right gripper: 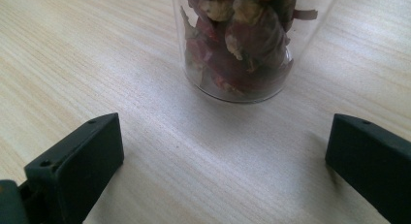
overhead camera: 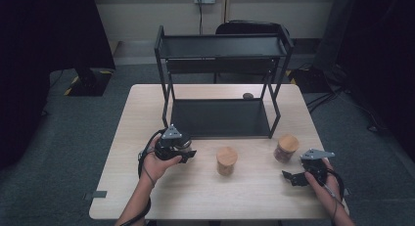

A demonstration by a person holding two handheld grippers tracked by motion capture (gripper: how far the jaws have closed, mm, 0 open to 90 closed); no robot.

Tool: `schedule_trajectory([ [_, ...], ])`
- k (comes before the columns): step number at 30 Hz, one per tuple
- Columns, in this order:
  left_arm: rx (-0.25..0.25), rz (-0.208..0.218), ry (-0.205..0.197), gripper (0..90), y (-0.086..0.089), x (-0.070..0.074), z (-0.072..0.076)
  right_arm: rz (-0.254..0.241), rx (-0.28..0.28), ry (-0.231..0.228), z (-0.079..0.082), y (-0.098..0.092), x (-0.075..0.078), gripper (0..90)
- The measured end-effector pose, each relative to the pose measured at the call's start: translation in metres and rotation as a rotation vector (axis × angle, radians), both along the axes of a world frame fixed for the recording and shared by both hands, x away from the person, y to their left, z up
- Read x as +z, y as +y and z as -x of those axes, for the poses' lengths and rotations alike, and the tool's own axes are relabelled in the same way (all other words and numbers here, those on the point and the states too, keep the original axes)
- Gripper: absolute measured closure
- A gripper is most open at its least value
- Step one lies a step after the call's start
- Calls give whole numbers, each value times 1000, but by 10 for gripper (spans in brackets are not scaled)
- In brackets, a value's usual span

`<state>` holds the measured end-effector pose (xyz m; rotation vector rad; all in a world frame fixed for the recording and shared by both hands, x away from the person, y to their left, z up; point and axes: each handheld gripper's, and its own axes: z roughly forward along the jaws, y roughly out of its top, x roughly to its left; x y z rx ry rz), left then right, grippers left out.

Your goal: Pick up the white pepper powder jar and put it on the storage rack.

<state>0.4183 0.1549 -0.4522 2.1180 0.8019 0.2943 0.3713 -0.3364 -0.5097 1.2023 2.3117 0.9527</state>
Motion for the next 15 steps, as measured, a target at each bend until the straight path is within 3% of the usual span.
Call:
schedule_trajectory([
  [15,5,-5,-1,310,-7,2,-14,0,2,0,0,0,0,0],
])
